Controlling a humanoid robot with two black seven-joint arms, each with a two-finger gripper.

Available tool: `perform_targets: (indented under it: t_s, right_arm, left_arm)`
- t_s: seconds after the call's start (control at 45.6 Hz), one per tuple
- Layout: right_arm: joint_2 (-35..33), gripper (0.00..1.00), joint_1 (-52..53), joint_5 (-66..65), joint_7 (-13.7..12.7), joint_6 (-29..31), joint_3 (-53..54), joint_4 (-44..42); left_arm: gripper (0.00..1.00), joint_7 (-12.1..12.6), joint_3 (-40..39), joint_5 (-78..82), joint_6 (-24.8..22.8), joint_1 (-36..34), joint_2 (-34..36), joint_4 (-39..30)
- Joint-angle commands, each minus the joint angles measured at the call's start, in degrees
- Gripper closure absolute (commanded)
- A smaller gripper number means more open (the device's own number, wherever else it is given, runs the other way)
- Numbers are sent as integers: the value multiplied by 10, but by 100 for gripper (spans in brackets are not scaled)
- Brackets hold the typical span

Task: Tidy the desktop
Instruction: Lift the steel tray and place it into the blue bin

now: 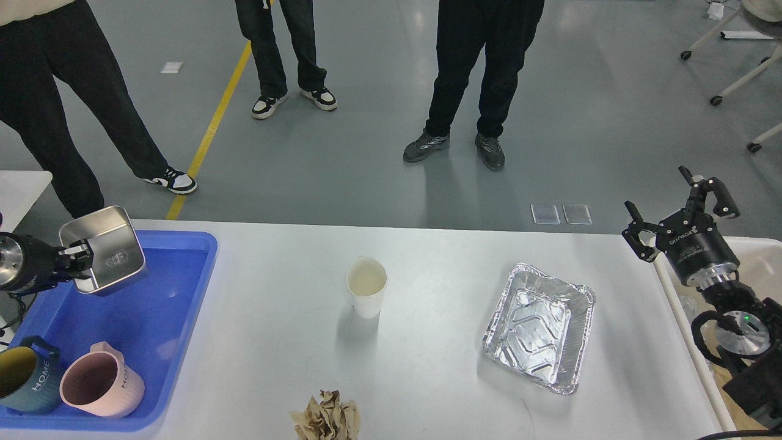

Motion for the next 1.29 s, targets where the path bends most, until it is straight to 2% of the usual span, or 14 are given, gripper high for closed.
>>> perform_targets:
  t_s: [0.0,0.132,0.219,0.373,0.526,0.746,0.834,1.163,1.272]
  right_arm:
    - [-1,0,-1,0,0,0,0,0]
    - [-1,0,-7,0,0,1,0,0]
    - [-1,0,-8,0,0,1,0,0]
    - [-1,0,-9,0,0,0,0,0]
    - [-1,0,-9,0,1,1,0,0]
    - [-1,0,-9,0,1,1,0,0]
    - [-2,0,-9,0,1,1,0,0]
    - [-2,0,-8,0,1,1,0,0]
    - [-2,0,-8,0,1,1,0,0]
  left_arm:
    - [99,-35,45,-6,51,3,-53,68]
    - [99,-73,74,-6,66,1,-97,156]
    - [99,-90,97,-7,68,1,-111,187]
    - [98,-101,118,-9,106,4,-125,199]
    - [94,-103,120,-33,114,20,-127,213]
    - [76,-105,125,-39,115,21,-127,213]
    - [61,-109,125,-39,115,21,-128,213]
    - [24,-110,125,-47,114,23,-129,213]
    - [16,-110,125,-52,113,25,-129,213]
